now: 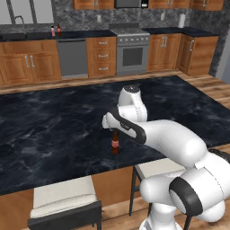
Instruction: Place the large bottle from the dining counter next to the other large bottle outside the sink, and place the small bottle from the dining counter next to the other small bottle inside the sink.
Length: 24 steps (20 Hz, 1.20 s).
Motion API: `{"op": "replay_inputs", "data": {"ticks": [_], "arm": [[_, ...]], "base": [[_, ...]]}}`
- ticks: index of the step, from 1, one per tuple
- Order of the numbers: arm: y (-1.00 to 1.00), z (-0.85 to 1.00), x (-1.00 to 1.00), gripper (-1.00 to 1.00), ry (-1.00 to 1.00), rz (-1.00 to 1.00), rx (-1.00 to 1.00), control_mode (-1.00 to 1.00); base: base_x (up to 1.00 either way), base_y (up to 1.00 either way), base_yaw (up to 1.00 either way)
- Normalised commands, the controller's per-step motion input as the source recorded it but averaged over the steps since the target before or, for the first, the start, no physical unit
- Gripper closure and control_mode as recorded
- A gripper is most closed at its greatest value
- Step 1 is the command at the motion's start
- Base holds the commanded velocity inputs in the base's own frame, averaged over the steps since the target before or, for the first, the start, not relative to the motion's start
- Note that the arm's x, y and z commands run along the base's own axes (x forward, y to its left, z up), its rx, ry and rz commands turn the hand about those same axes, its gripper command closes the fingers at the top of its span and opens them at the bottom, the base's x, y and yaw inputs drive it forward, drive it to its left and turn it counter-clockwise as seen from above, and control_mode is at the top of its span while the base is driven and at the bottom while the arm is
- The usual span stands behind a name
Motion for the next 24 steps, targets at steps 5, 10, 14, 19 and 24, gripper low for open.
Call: {"op": "replay_inputs", "data": {"ticks": [5,10,14,19,24], "arm": [[0.11,-0.22,0.05,-1.00,0.00,0.00,0.00,-1.00],[0.08,-0.12,0.02,-1.00,0.00,0.00,0.00,-1.00],[0.00,0.00,0.03,-1.00,0.00,0.00,0.00,-1.00],[0.00,0.01,0.19,-1.00,0.00,0.00,0.00,-1.00],[0.00,0.05,0.07,-1.00,0.00,0.00,0.00,-1.00]], "base": [[0.00,0.00,0.00],[0.00,0.00,0.00],[0.00,0.00,0.00],[0.00,0.00,0.00],[0.00,0.00,0.00]]}}
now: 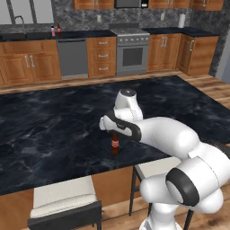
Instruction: Place the large bottle from the dining counter next to the other large bottle outside the sink, and place the small bottle from the dining counter next to the other small bottle inside the sink.
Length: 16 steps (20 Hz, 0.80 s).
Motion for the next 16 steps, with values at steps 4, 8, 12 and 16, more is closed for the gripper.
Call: {"op": "replay_inputs", "data": {"ticks": [4,8,12,16], "arm": [[0.00,0.01,0.00,-1.00,0.00,0.00,0.00,-1.00],[0.00,-0.07,0.00,-1.00,0.00,0.00,0.00,-1.00],[0.00,-0.22,0.01,-1.00,0.00,0.00,0.00,-1.00],[0.00,-0.06,0.06,-1.00,0.00,0.00,0.00,-1.00]], "base": [[0.00,0.00,0.00],[0.00,0.00,0.00],[0.00,0.00,0.00],[0.00,0.00,0.00]]}}
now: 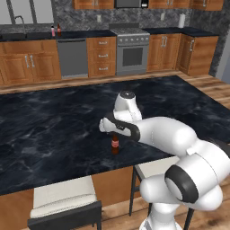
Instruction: Place the large bottle from the dining counter next to the other large bottle outside the sink, and place the small bottle from the dining counter next to the other small bottle inside the sink.
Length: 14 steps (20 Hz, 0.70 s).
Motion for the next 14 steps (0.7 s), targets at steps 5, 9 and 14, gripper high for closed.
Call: {"op": "replay_inputs", "data": {"ticks": [5,9,14], "arm": [[0.00,0.00,0.08,-1.00,0.00,0.00,0.00,-1.00],[0.00,-0.06,0.03,-1.00,0.00,0.00,0.00,-1.00],[0.00,-0.11,0.00,-1.00,0.00,0.00,0.00,-1.00]], "base": [[0.00,0.00,0.00],[0.00,0.00,0.00],[0.00,0.00,0.00]]}}
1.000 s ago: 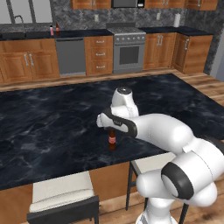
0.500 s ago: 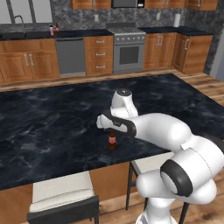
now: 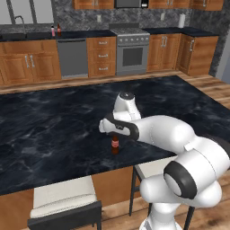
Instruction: Place the large bottle from the dining counter next to the other large bottle outside the sink, and place the small bottle from the dining counter next to the other small bottle inside the sink.
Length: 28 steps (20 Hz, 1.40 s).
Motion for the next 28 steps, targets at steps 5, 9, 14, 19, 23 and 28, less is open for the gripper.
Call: {"op": "replay_inputs", "data": {"ticks": [5,9,14,19,23,28], "arm": [[0.00,-0.10,0.00,-1.00,0.00,0.00,0.00,-1.00],[0.00,-0.09,0.00,-1.00,0.00,0.00,0.00,-1.00],[0.00,-0.13,0.00,-1.00,0.00,0.00,0.00,-1.00],[0.00,-0.15,0.00,-1.00,0.00,0.00,0.00,-1.00],[0.01,-0.01,0.00,-1.00,0.00,0.00,0.00,-1.00],[0.03,0.01,0.01,-1.00,0.00,0.00,0.00,-1.00]], "base": [[0.00,0.00,0.00],[0.00,0.00,0.00],[0.00,0.00,0.00],[0.00,0.00,0.00],[0.00,0.00,0.00],[0.00,0.00,0.00]]}}
